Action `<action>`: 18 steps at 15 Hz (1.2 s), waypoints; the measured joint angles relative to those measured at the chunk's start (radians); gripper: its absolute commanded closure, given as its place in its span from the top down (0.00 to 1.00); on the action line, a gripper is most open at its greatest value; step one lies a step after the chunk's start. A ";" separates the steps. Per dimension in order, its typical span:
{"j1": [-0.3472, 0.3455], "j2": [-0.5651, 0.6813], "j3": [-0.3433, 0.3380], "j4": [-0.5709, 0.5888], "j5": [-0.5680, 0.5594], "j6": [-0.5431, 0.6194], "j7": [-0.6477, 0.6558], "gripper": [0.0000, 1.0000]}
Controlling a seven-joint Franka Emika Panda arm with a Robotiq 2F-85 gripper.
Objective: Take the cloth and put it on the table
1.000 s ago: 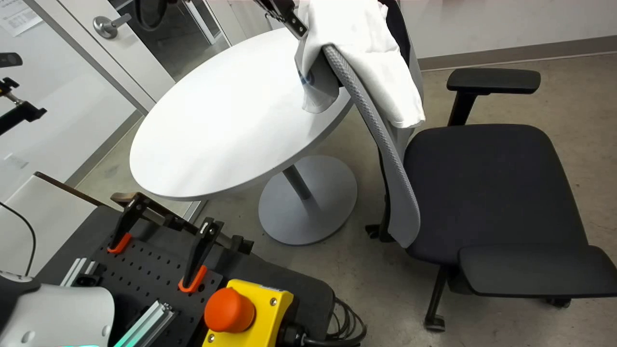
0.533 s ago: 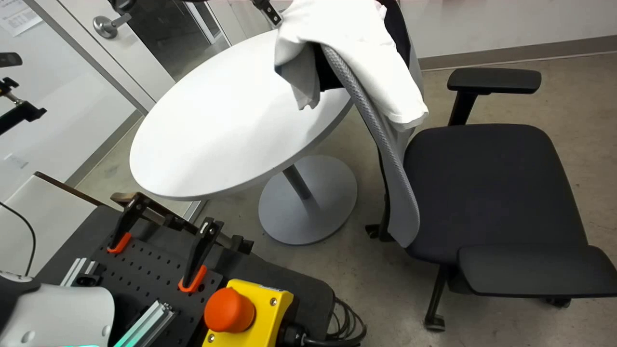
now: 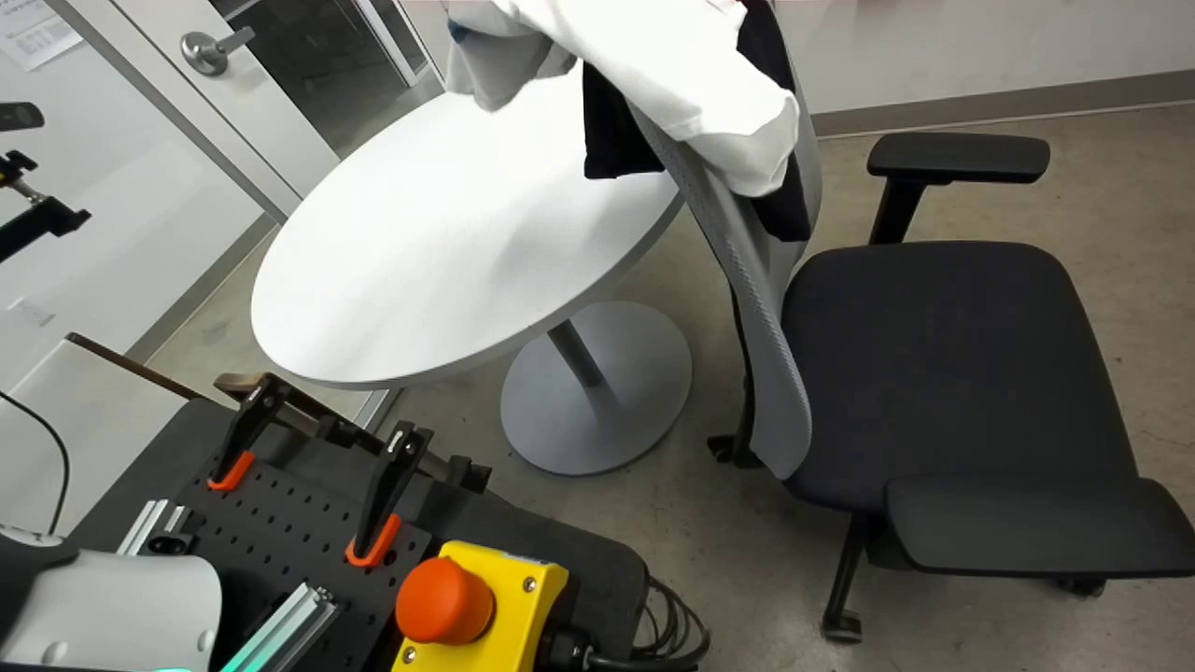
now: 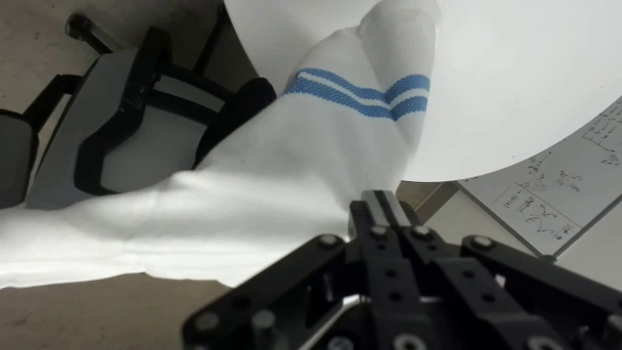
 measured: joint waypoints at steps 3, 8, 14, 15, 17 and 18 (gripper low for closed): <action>0.029 -0.112 -0.046 0.037 0.001 -0.154 -0.046 0.00; 0.091 -0.299 -0.058 0.104 0.002 -0.373 -0.109 0.00; 0.208 -0.400 -0.011 0.137 0.023 -0.490 -0.129 0.00; 0.226 -0.399 0.001 0.137 0.031 -0.490 -0.132 0.00; 0.266 -0.388 0.021 0.133 0.052 -0.487 -0.155 0.00; 0.285 -0.379 0.030 0.125 0.063 -0.475 -0.171 0.00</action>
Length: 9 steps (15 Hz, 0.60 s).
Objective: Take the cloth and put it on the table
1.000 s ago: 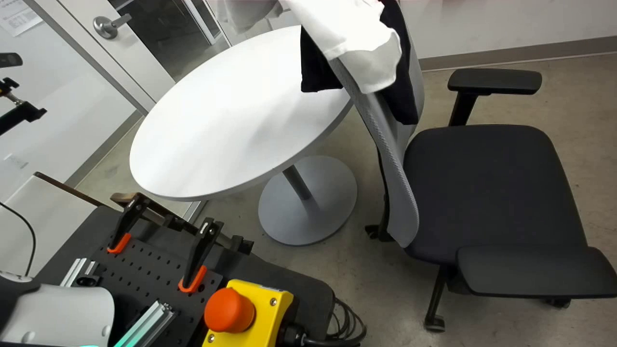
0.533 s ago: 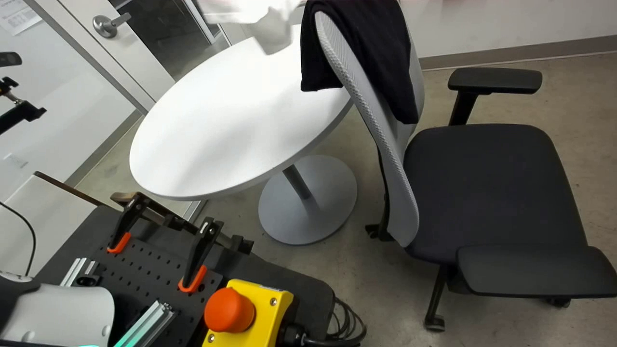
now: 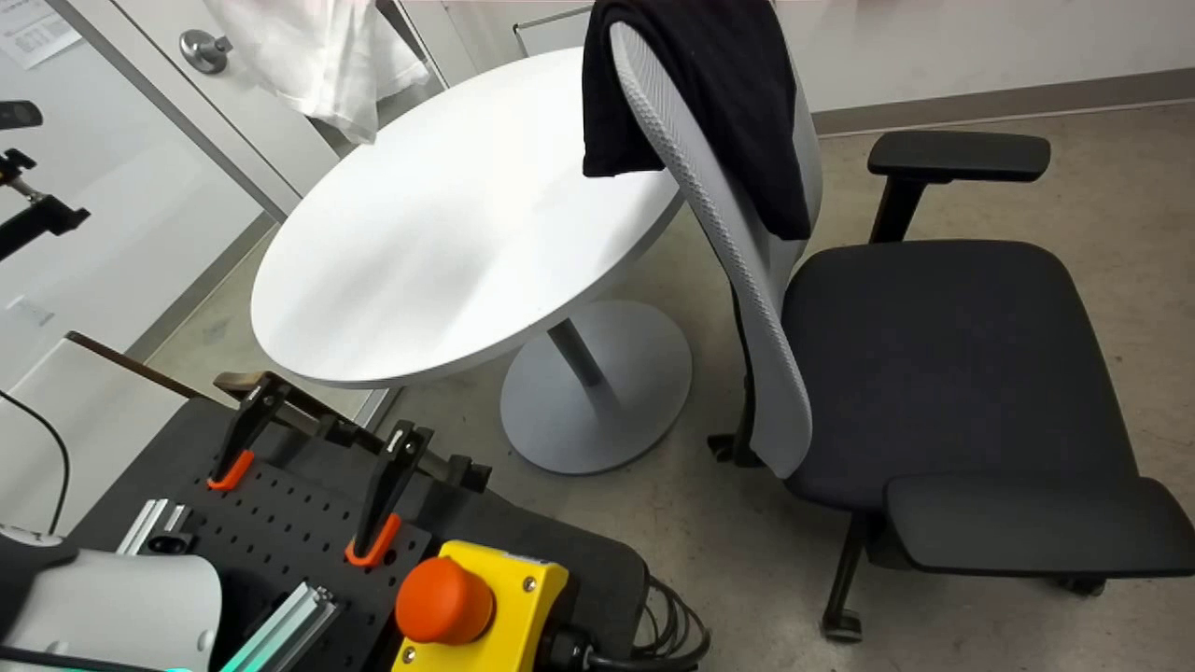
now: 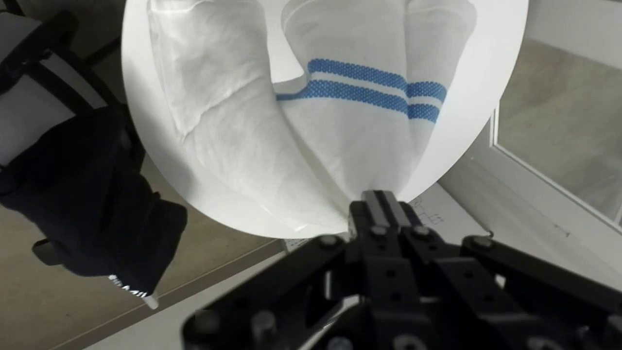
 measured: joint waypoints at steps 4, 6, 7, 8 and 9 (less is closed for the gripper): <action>0.063 0.075 0.047 -0.061 0.051 0.147 -0.027 0.00; 0.089 0.129 0.069 -0.100 0.076 0.251 -0.029 0.00; 0.098 0.154 0.078 -0.121 0.081 0.314 -0.030 0.00; 0.107 0.178 0.085 -0.142 0.085 0.375 -0.031 0.26; 0.113 0.200 0.090 -0.162 0.085 0.424 -0.031 0.28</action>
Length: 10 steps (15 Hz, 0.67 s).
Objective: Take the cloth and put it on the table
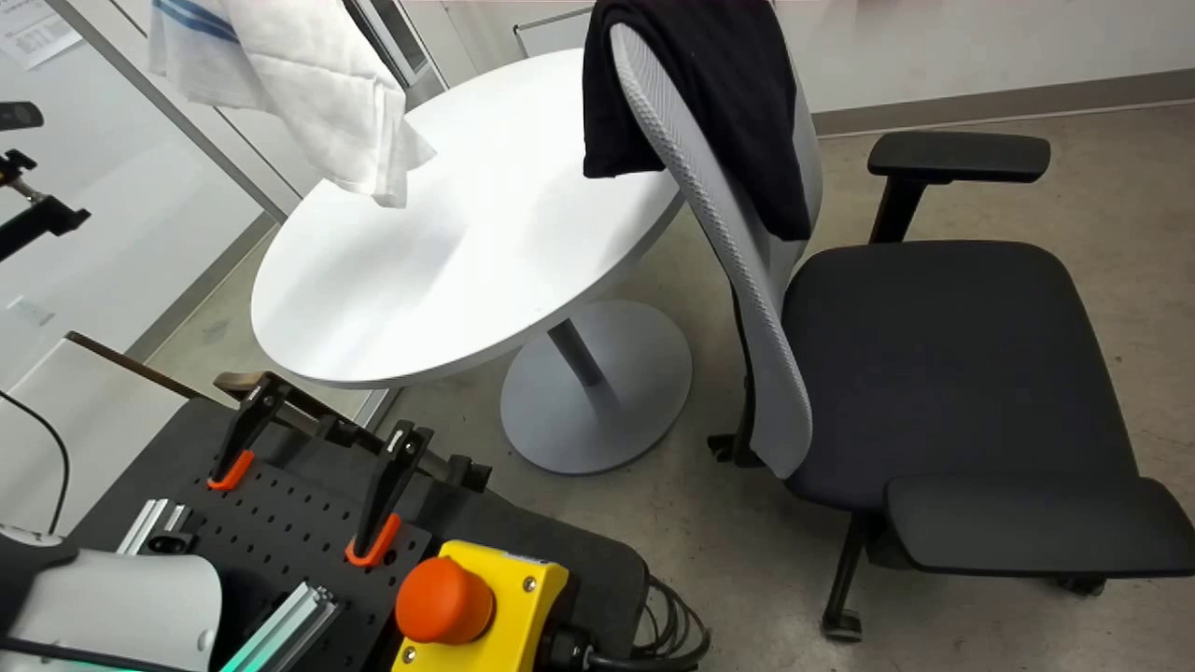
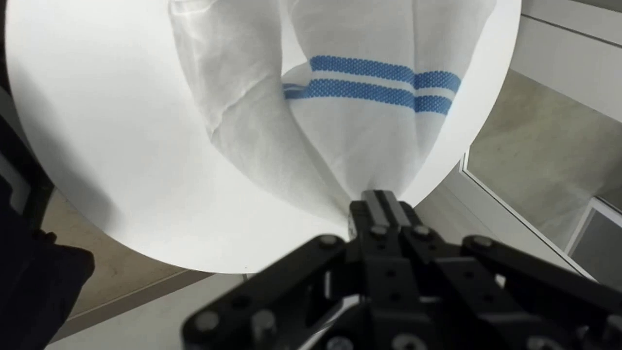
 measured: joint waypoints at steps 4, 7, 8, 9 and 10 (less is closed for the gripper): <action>0.006 0.053 0.001 -0.051 0.000 0.069 0.000 0.56; -0.008 0.051 -0.009 -0.075 -0.003 0.022 0.001 0.79; -0.012 0.045 -0.017 -0.078 -0.003 -0.028 0.000 0.85; -0.014 0.034 -0.029 -0.078 -0.003 -0.097 -0.004 0.94; -0.015 0.019 -0.041 -0.078 -0.002 -0.166 -0.012 0.75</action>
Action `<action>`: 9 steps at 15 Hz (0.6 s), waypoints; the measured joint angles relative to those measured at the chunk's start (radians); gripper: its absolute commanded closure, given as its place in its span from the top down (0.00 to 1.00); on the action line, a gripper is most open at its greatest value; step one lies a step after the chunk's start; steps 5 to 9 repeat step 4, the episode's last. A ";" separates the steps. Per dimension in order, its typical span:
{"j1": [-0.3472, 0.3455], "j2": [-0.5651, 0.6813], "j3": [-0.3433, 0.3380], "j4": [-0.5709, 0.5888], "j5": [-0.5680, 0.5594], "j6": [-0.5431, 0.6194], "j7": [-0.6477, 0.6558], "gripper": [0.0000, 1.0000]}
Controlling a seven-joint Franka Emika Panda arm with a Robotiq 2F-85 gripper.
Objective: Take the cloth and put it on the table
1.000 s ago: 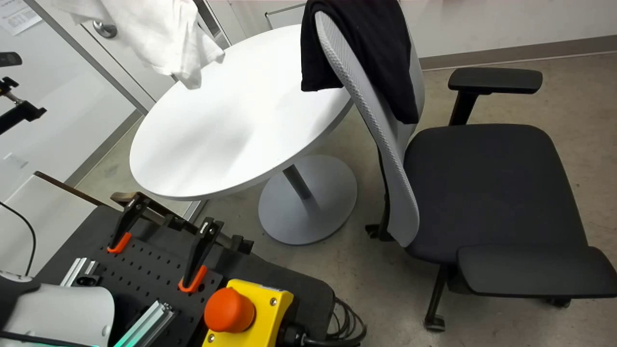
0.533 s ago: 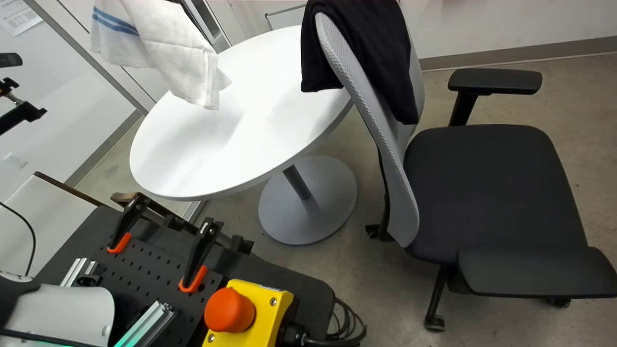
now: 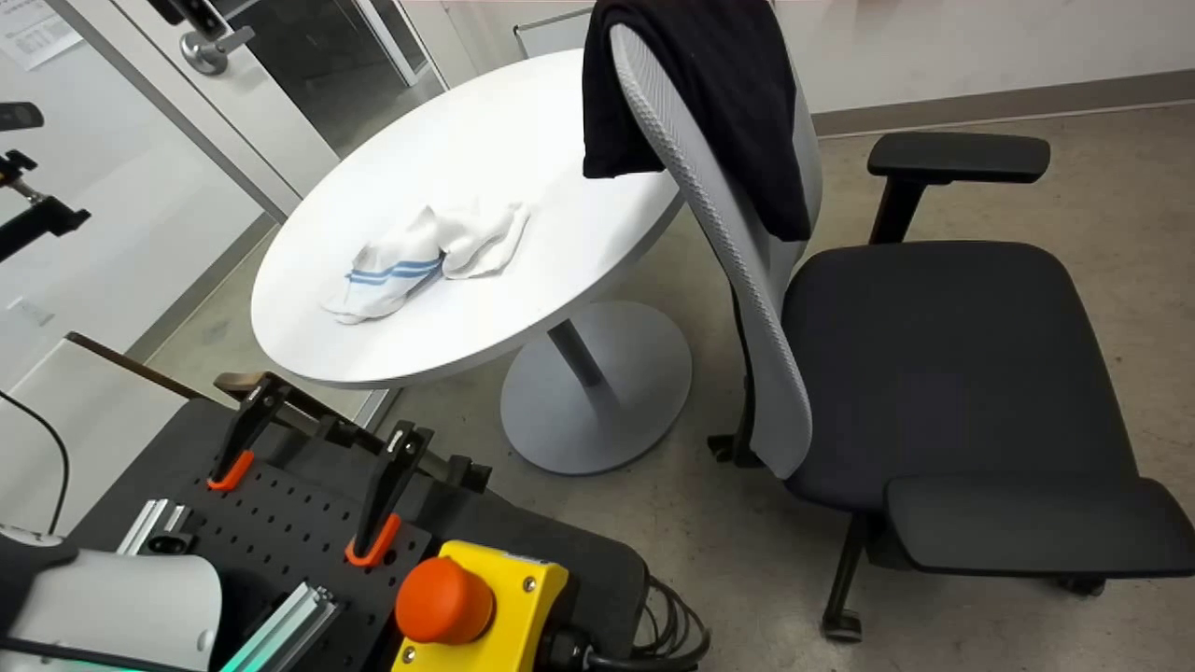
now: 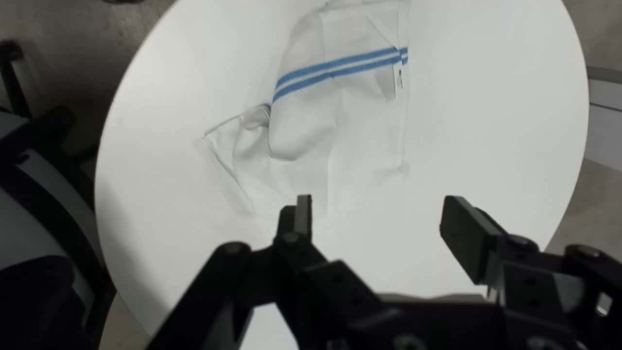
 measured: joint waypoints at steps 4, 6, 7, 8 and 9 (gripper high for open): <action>-0.003 -0.005 0.001 -0.001 0.000 -0.012 -0.001 0.94; -0.003 -0.005 0.001 -0.001 0.000 -0.012 -0.001 0.94; -0.003 -0.005 0.001 -0.001 0.000 -0.012 -0.001 0.94; -0.003 -0.005 0.001 -0.001 0.000 -0.012 -0.001 0.94; -0.003 -0.005 0.001 -0.001 0.000 -0.012 -0.001 0.94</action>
